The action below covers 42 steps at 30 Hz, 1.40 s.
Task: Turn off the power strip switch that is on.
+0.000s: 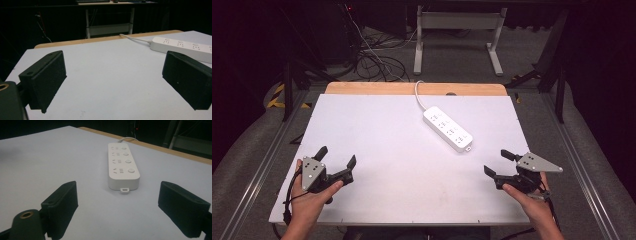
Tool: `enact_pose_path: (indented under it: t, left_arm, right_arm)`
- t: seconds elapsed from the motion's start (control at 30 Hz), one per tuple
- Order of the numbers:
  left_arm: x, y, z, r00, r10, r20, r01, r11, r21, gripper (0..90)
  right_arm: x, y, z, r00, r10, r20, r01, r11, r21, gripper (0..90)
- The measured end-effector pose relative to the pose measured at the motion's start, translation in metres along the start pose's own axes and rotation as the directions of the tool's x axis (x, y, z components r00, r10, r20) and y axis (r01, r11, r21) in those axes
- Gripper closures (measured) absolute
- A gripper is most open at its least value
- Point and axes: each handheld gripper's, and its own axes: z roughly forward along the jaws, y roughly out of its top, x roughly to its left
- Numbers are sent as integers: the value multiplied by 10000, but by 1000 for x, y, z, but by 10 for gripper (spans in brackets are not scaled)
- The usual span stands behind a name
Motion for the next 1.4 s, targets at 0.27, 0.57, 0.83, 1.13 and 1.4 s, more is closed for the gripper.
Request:
enact_pose_path:
  t: [0.27,0.57,0.83,1.13,1.4]
  left_arm:
    - [0,0,-1,10000,-9,-47,9,10000,-13,56]
    - [0,0,0,10000,-41,5,41,10000,-33,56]
    - [-1,0,2,10000,-36,83,36,10000,-30,56]
    - [-2,1,2,9999,-11,117,11,10000,6,57]
    - [-2,0,2,10000,-37,83,37,10000,-26,58]
  right_arm:
    - [1,0,3,10000,-58,-60,58,10000,19,162]
    - [1,1,-2,9998,-203,59,204,9997,-122,308]
    - [2,3,-8,9995,-241,-198,242,9997,63,580]
    - [3,12,-18,9992,320,-242,-306,9978,583,872]
    - [15,26,-7,9982,251,-540,-201,9955,923,900]
